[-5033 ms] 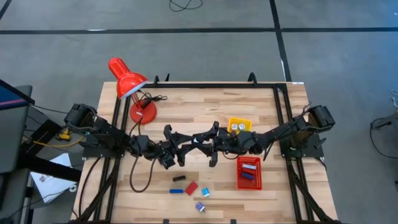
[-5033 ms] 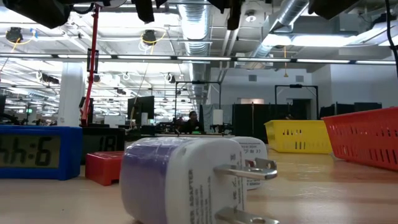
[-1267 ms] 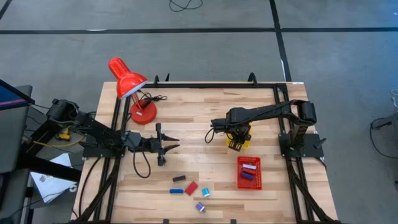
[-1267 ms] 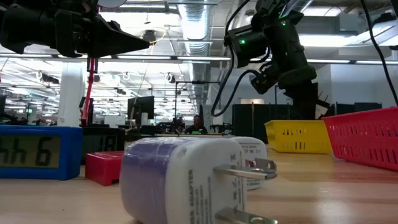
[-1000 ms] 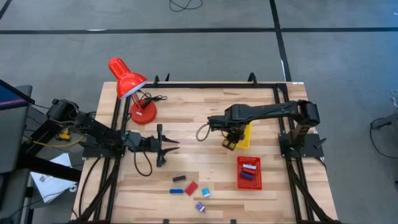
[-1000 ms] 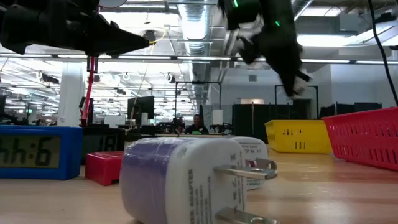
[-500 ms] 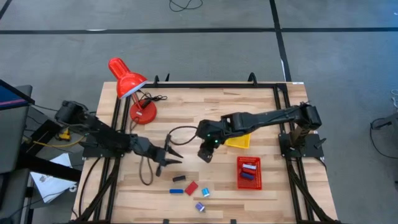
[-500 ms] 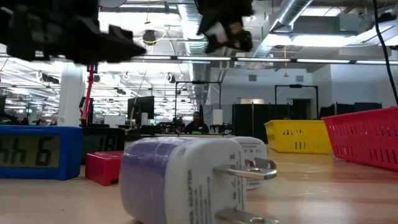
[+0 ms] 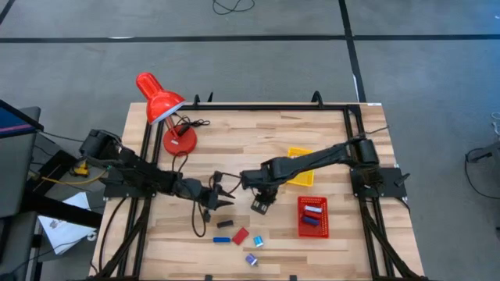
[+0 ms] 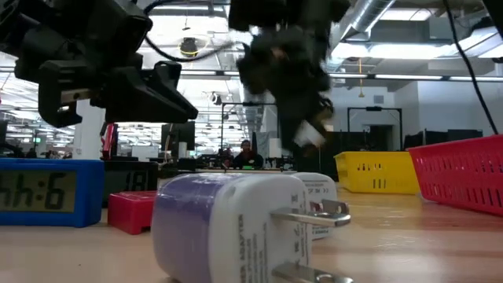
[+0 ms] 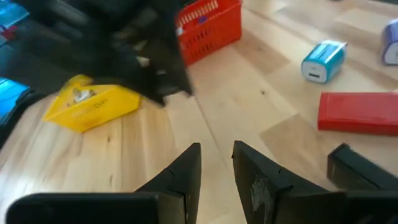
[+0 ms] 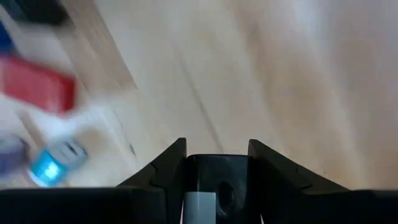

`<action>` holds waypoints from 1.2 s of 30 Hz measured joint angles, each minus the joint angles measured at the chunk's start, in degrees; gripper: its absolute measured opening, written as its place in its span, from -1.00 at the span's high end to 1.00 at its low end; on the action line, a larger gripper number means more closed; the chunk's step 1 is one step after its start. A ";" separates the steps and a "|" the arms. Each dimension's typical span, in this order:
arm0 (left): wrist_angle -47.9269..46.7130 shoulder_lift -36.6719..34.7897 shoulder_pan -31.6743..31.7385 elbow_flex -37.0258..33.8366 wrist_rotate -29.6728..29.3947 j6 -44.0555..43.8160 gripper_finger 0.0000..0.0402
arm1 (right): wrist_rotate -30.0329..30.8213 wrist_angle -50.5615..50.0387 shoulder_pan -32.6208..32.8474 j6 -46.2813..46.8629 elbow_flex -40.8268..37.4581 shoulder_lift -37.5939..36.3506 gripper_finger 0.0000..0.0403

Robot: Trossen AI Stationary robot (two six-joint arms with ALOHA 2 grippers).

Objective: Pick & Place Office items
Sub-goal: Put the top black charger adapter into the yellow bin

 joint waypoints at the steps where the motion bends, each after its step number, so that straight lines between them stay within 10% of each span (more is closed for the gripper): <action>1: -1.03 -0.56 0.00 0.00 -0.61 -0.04 0.56 | -1.54 -0.66 0.00 -0.02 0.00 1.21 0.31; 36: -4.77 -5.32 0.04 0.00 -1.09 -1.70 0.56 | -8.81 -10.26 1.72 0.04 -2.32 6.80 0.14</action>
